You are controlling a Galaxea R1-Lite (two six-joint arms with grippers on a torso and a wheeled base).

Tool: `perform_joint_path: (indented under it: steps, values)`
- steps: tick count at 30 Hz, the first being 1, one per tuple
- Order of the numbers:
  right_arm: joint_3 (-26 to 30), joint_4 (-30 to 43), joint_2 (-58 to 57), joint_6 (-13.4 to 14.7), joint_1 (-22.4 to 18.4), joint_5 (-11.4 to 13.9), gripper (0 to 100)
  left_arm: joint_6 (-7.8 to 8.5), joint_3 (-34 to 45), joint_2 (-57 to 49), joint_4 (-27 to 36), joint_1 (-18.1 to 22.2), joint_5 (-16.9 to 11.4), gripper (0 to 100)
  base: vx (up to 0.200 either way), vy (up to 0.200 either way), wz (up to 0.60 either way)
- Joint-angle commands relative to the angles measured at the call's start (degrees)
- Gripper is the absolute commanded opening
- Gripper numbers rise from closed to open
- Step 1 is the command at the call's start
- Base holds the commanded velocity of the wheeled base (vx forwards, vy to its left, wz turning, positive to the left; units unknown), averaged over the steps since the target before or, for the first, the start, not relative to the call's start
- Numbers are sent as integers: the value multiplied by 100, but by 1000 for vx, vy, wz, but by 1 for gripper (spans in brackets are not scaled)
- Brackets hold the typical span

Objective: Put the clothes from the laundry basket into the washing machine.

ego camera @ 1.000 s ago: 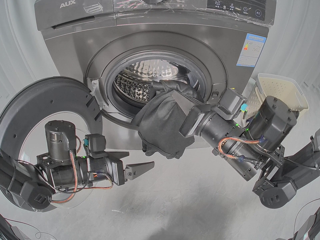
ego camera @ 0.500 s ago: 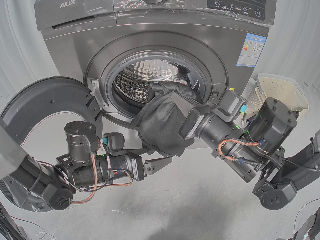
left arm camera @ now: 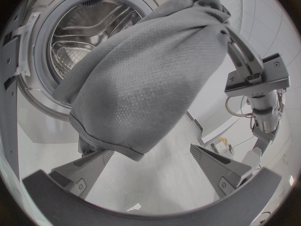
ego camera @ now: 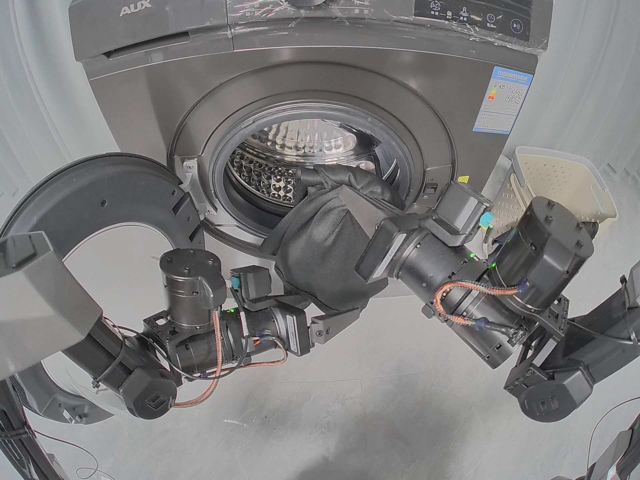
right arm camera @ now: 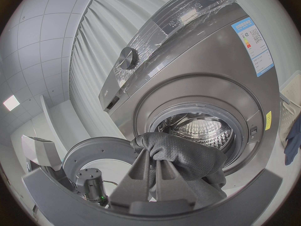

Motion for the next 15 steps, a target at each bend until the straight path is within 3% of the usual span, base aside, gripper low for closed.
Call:
perform_joint_path:
  steps: [1, 6, 11, 15]
  values:
    - [29, -19, -7, -1, 12, 7, 0, 3, -95, 282, -74, 22, 87, 100, 0, 0, 0]
    - [73, -107, -7, -10, 30, -2, 0, -15, -209, 326, -109, 40, 140, 100, 0, 0, 0]
    - [143, -116, -7, -10, 39, -2, 0, -322, -587, 309, -197, 31, 439, 100, 0, 0, 0]
    - [143, -116, -7, -10, 39, -2, 0, -349, -675, 282, -285, 13, 518, 100, 0, 0, 0]
